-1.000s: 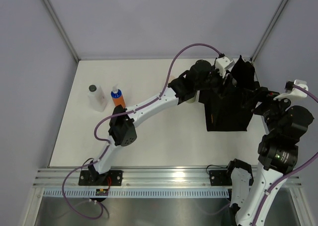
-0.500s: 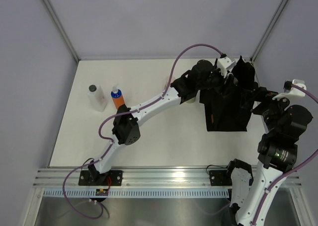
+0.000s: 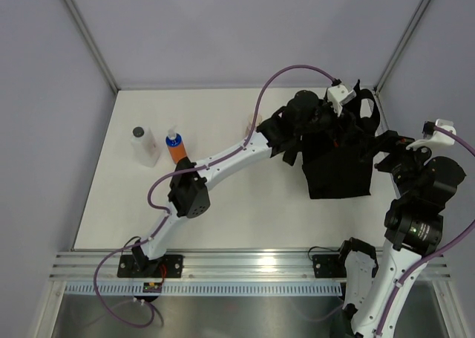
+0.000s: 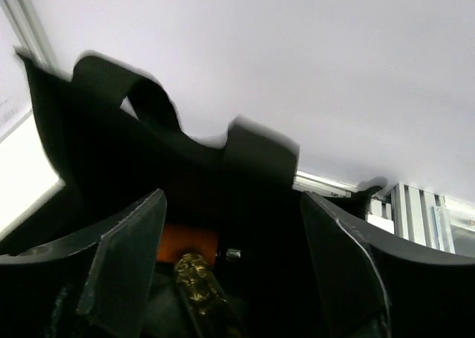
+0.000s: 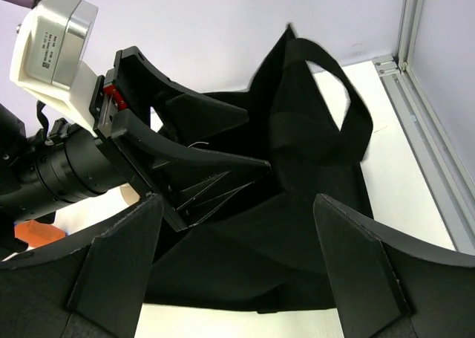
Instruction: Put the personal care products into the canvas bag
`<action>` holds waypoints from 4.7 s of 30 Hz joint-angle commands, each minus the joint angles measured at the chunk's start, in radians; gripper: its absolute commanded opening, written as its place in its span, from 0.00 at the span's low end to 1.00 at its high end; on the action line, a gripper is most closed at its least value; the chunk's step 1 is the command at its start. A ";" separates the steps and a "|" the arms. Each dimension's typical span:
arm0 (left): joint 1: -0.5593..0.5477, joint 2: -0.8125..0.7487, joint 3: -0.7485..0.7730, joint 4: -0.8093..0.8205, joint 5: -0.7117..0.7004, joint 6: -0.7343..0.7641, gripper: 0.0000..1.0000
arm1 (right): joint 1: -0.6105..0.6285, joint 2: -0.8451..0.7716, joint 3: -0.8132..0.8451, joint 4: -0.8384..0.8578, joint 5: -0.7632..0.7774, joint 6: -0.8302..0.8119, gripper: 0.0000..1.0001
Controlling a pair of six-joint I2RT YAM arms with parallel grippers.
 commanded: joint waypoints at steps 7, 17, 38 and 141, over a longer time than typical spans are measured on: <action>0.001 -0.066 0.019 0.078 -0.010 0.008 0.81 | -0.010 -0.002 0.007 0.019 -0.066 -0.048 0.93; 0.093 -0.259 -0.101 0.042 -0.118 0.034 0.87 | -0.010 0.053 0.058 -0.101 -0.360 -0.316 0.99; 0.133 -1.044 -0.812 -0.268 -0.469 0.248 0.99 | -0.008 0.098 0.176 -0.490 -0.635 -0.760 1.00; 0.133 -1.620 -1.566 -0.364 -0.596 0.263 0.99 | 0.792 1.597 1.041 -0.543 0.346 -0.703 0.33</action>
